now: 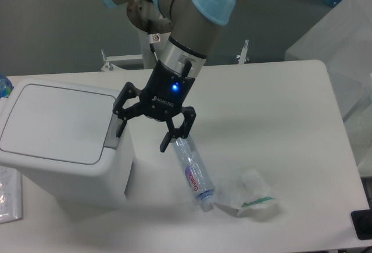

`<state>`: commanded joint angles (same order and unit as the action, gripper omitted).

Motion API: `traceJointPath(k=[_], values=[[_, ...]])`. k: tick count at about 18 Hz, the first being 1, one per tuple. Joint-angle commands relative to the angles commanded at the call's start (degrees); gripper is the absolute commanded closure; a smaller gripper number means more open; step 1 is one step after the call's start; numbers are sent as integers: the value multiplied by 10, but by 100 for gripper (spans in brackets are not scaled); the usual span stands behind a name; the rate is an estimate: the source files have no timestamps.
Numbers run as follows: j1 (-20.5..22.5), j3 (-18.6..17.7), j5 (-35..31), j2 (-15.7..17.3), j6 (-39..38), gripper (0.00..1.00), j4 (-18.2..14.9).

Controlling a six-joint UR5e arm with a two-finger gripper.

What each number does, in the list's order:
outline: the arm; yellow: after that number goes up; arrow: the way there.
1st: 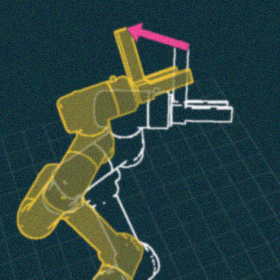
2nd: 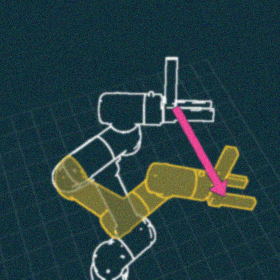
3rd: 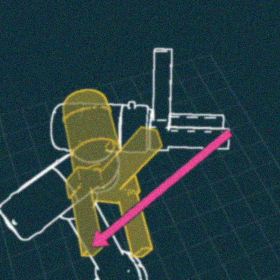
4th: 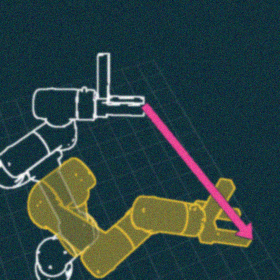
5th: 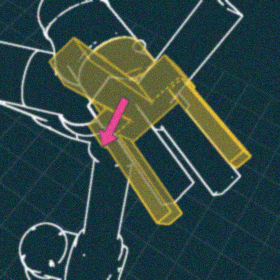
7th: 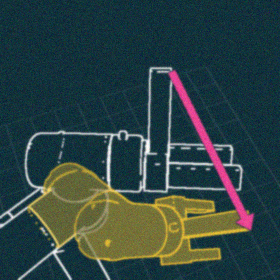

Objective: Open the trash can
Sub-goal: 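Lift the gripper upward to flip the white lid open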

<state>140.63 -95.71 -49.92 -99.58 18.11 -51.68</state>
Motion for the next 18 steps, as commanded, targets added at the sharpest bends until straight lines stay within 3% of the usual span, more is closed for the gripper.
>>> traceJointPath(k=[12,18], values=[[-8,4,-17,-4,-4,0,-1],[-1,56,-9,-1,-25,0,-3]])
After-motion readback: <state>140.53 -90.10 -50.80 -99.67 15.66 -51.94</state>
